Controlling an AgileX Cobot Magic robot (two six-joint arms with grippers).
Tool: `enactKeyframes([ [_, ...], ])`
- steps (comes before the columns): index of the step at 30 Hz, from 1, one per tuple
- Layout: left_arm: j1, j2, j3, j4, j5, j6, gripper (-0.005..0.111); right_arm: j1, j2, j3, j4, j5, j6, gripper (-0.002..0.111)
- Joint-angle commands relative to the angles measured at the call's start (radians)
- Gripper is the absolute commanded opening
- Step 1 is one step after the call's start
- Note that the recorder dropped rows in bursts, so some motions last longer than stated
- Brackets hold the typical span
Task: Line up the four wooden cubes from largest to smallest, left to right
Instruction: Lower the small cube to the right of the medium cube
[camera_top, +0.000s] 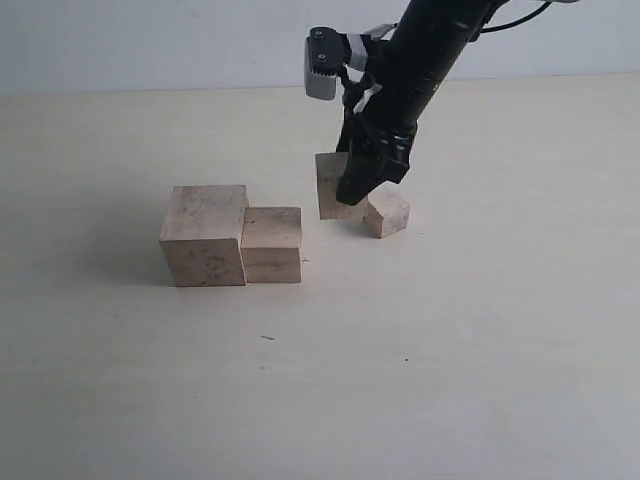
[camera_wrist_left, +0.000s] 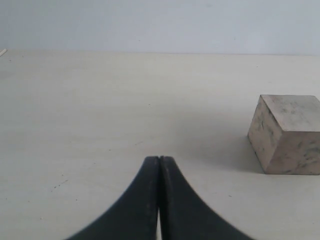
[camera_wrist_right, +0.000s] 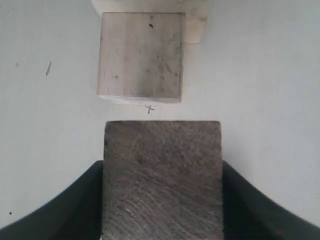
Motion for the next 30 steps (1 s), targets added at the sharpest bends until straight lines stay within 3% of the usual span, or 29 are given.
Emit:
enactKeyframes([
  [1,-0.004,-0.006,0.003,0.001,-0.011,0.001,0.000,-0.004,0.027,0.004,0.031,0.008,-0.015,0.000],
  [7,-0.004,-0.006,0.003,0.001,-0.011,0.001,0.000,-0.004,0.039,0.092,0.059,-0.003,-0.098,0.000],
  [15,-0.004,-0.006,0.003,0.001,-0.011,0.001,0.000,-0.002,0.039,0.192,0.149,-0.159,-0.175,0.000],
  [30,-0.004,-0.006,0.003,0.001,-0.011,0.001,0.000,-0.002,0.079,0.195,0.162,-0.195,-0.218,0.000],
])
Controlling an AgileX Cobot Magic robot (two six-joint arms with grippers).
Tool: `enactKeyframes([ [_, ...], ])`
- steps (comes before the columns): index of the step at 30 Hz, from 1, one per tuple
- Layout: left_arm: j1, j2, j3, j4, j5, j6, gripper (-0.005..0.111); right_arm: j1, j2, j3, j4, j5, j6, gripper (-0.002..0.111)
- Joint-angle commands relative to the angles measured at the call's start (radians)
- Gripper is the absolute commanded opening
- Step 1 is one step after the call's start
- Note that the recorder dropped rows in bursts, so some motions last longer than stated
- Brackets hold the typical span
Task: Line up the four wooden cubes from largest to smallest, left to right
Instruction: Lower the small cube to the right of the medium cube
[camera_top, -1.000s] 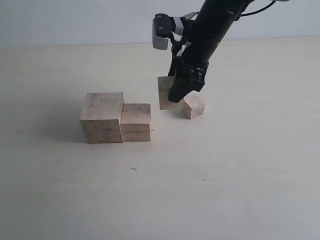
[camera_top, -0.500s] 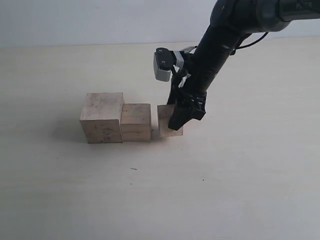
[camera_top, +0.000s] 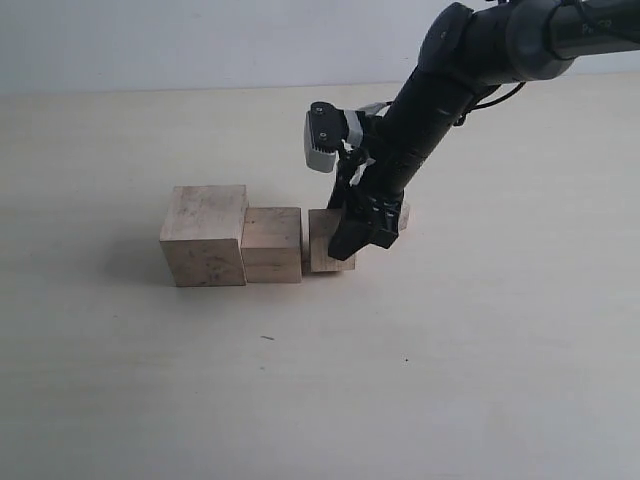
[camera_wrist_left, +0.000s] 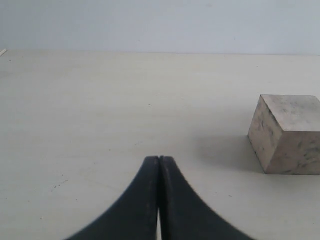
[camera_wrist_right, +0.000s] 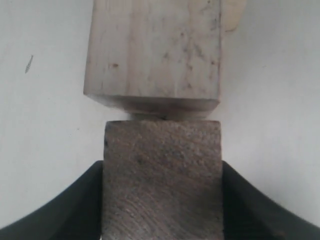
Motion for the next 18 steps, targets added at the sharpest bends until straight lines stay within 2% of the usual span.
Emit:
enactKeyframes([
  [1,-0.004,-0.006,0.003,0.001,-0.011,0.001,0.000,-0.002,0.014,0.003,0.014,-0.005,-0.023,0.000],
  [7,-0.004,-0.006,0.003,0.001,-0.011,0.001,0.000,-0.002,0.030,0.003,0.062,-0.006,-0.003,0.000],
  [18,-0.004,-0.006,0.003,0.001,-0.011,0.001,0.000,-0.002,0.030,0.003,0.036,0.016,0.003,0.003],
])
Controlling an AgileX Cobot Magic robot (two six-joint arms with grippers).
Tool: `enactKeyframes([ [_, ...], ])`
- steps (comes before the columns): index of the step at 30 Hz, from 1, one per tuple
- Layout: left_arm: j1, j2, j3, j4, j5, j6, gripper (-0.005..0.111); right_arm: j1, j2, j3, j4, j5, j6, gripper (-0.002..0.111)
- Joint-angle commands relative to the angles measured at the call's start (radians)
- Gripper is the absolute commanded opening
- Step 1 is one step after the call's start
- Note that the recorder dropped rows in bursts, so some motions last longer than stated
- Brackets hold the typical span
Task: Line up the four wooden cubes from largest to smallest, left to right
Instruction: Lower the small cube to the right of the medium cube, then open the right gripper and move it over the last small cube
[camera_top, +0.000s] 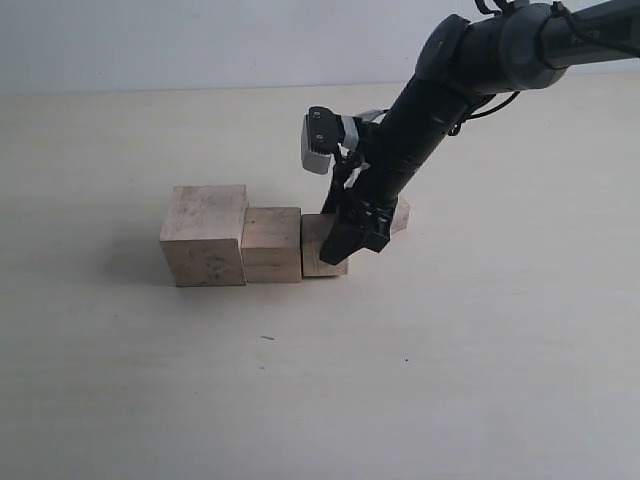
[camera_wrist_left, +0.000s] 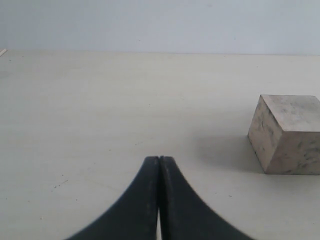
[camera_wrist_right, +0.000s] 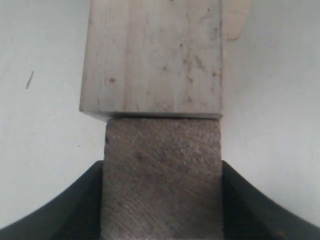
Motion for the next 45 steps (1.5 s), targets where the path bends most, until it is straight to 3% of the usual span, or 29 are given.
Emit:
enactKeyframes([
  [1,-0.004,-0.006,0.003,0.001,-0.011,0.001,0.000,-0.002,0.003,0.003,-0.021,0.017,0.008,0.005],
  [5,-0.004,-0.006,0.003,0.001,-0.011,0.001,0.000,-0.002,0.003,0.003,-0.017,0.022,0.008,0.022],
  [10,-0.004,-0.006,0.003,0.001,-0.011,0.001,0.000,-0.002,0.000,0.003,0.026,0.023,0.008,0.061],
  [13,-0.004,-0.006,0.003,0.001,-0.011,0.001,0.000,-0.002,0.000,0.003,0.039,0.021,0.010,0.073],
  [24,-0.004,-0.006,0.003,0.001,-0.011,0.001,0.000,-0.002,-0.129,0.003,-0.068,0.017,0.154,0.074],
  [26,-0.004,-0.006,0.003,0.001,-0.011,0.001,0.000,-0.002,-0.200,0.003,-0.161,-0.039,0.350,0.068],
  [29,-0.004,-0.006,0.003,0.001,-0.011,0.001,0.000,-0.002,-0.271,0.003,-0.327,-0.124,0.792,0.051],
  [32,-0.004,-0.006,0.003,0.001,-0.011,0.001,0.000,-0.002,-0.292,0.003,-0.469,-0.098,1.284,0.051],
  [37,-0.004,-0.006,0.003,0.001,-0.011,0.001,0.000,-0.002,-0.225,0.003,-0.524,-0.062,1.306,0.070],
  [45,-0.004,-0.006,0.003,0.001,-0.011,0.001,0.000,-0.002,-0.133,0.003,-0.511,-0.106,1.304,0.070],
])
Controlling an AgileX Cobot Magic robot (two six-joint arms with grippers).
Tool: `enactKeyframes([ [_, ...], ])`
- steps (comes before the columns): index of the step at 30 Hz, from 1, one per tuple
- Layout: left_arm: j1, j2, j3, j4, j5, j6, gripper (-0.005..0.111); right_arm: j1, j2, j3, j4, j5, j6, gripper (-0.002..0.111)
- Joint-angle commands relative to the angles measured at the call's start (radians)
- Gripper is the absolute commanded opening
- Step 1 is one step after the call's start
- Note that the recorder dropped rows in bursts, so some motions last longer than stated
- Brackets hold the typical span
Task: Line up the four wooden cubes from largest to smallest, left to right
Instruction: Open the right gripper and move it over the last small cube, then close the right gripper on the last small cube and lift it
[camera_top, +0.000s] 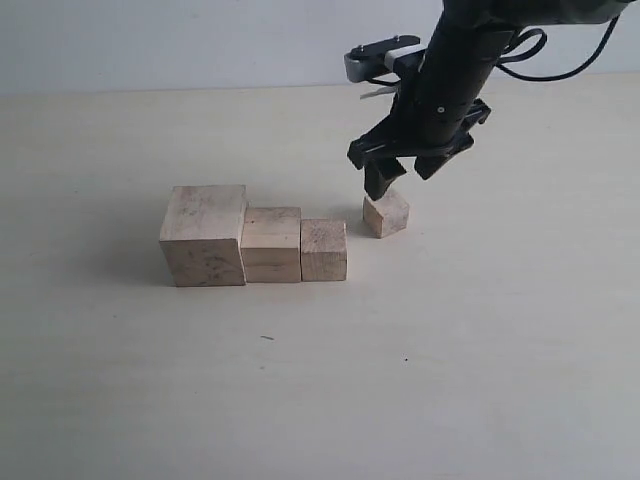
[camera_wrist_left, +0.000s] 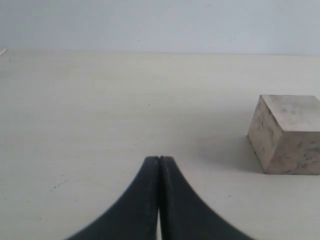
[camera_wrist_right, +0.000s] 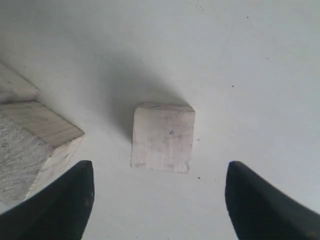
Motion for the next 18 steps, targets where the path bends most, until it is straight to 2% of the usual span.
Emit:
enactKeyframes([
  [1,-0.004,-0.006,0.003,0.001,-0.011,0.001,0.000,-0.002,0.043,0.003,0.000,-0.025,0.002,0.070],
  [10,-0.004,-0.006,0.003,0.001,-0.011,0.001,0.000,-0.002,0.093,0.003,0.000,-0.058,0.002,0.069],
  [12,-0.004,-0.006,0.003,0.001,-0.011,0.001,0.000,-0.002,0.095,0.003,0.000,-0.058,0.002,0.063],
  [18,-0.004,-0.006,0.003,0.001,-0.011,0.001,0.000,-0.002,0.096,0.003,0.000,-0.067,0.002,0.032],
])
